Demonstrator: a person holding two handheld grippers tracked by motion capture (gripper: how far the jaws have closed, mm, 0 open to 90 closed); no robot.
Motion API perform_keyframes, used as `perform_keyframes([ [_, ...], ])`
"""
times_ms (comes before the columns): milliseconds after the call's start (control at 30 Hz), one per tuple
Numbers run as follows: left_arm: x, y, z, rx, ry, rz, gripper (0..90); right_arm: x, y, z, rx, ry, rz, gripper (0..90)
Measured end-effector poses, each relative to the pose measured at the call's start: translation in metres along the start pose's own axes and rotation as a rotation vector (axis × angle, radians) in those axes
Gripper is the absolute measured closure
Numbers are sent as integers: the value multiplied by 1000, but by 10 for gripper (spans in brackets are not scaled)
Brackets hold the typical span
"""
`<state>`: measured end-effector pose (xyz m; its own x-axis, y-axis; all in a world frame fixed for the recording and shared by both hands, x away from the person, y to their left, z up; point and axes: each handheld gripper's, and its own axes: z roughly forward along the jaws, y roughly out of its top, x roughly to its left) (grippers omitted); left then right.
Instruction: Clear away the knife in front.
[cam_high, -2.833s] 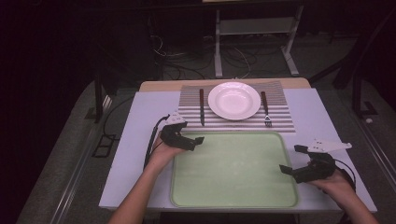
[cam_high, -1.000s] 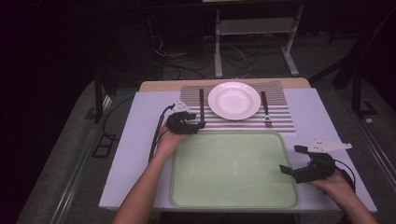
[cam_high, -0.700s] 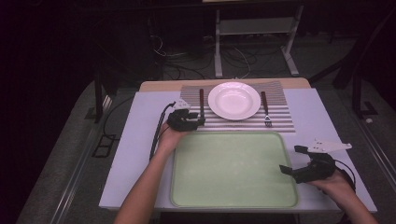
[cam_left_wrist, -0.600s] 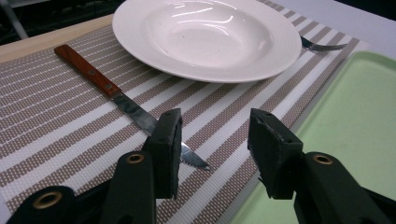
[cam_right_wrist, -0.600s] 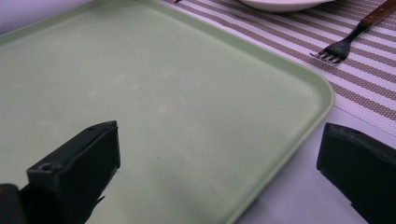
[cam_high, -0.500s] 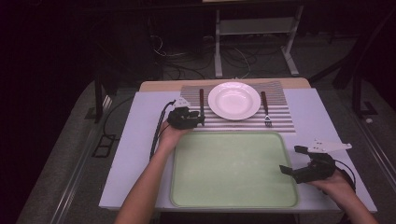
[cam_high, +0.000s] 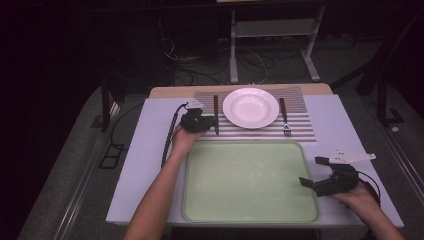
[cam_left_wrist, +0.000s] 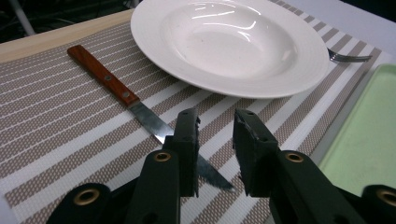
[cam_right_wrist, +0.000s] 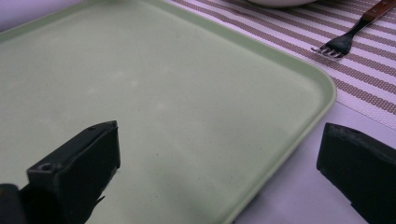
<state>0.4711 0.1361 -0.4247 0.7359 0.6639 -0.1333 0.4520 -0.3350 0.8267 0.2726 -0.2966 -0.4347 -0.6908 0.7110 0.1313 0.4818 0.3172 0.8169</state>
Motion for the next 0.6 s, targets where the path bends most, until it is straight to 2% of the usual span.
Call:
perform_keyframes([
  [400,12,5,16,1,19,-26,851,-1,-1,0,-1,-4,9,0],
  [600,17,6,27,44,33,-23,894,-1,-1,0,-5,-3,9,0],
])
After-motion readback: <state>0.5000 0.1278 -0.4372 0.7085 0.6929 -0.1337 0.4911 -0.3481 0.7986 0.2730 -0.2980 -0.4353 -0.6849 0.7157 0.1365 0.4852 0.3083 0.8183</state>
